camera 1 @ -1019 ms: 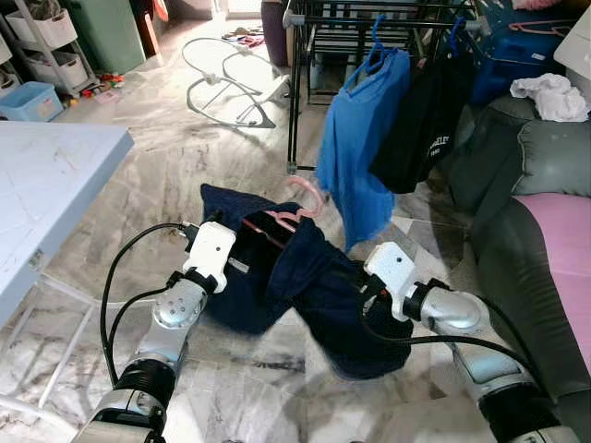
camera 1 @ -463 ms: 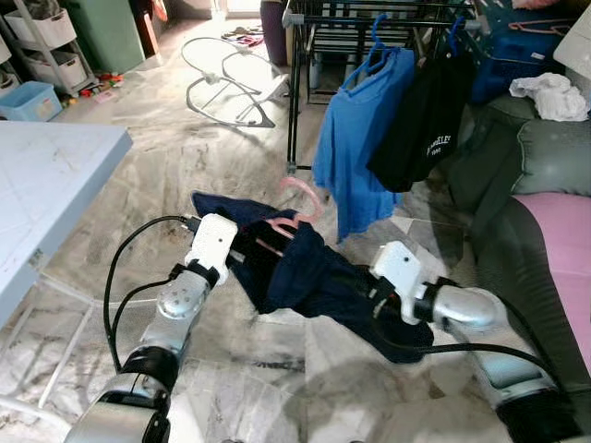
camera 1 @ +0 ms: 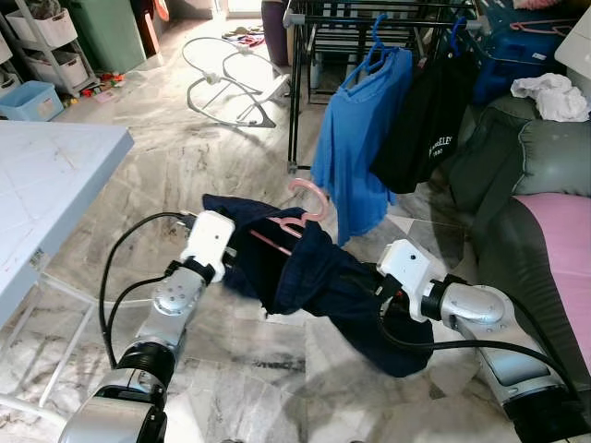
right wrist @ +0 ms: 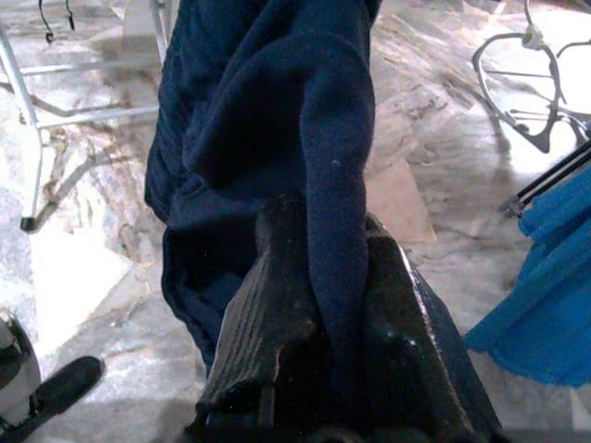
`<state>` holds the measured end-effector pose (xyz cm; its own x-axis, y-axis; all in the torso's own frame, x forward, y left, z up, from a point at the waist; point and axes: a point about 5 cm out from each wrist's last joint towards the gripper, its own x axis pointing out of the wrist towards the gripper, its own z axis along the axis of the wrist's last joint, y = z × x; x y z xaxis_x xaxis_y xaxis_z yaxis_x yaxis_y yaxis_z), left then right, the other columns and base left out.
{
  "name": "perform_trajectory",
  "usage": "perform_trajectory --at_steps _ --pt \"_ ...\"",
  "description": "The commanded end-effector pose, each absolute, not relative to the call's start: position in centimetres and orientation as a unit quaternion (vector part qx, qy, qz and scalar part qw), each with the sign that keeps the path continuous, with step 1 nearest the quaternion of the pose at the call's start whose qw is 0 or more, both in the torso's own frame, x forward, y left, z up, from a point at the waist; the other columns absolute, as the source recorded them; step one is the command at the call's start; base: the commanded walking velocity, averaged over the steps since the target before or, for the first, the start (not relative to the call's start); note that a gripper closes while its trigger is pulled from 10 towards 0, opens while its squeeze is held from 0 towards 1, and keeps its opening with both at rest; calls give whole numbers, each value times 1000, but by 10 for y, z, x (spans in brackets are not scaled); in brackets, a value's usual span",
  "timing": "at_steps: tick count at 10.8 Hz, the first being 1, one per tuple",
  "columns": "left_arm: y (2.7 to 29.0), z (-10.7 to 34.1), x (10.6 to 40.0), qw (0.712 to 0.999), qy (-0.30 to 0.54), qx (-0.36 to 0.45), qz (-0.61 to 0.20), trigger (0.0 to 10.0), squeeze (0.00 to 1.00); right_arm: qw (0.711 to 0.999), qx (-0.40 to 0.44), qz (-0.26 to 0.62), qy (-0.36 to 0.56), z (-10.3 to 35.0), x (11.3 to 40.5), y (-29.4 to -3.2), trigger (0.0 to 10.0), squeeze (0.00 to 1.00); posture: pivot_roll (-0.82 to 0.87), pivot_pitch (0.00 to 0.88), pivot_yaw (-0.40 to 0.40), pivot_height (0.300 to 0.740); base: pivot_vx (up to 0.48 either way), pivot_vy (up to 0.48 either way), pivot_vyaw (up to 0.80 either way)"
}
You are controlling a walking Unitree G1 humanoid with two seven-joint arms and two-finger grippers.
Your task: Hang hanger
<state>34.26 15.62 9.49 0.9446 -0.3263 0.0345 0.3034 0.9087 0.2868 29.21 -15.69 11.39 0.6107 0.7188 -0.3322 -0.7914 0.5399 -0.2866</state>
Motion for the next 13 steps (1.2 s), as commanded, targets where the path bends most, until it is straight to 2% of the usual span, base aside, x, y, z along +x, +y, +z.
perform_trajectory --at_steps 1,7,11,13 --pt "160 97 344 976 -43 138 -161 0 0 872 -217 434 66 123 295 -156 10000 0 -244 78 28 740 0 0 0" --pt "175 92 344 978 -19 159 -130 0 0 870 -232 427 81 116 291 -164 10000 0 -248 87 33 740 0 0 0" --pt "173 87 341 978 -14 162 -130 0 0 843 -272 449 117 84 277 -154 10000 0 -245 97 38 740 0 0 0" --pt "187 91 345 978 -6 175 -116 0 0 827 -326 433 154 75 273 -182 10000 0 -255 103 45 740 0 0 0"
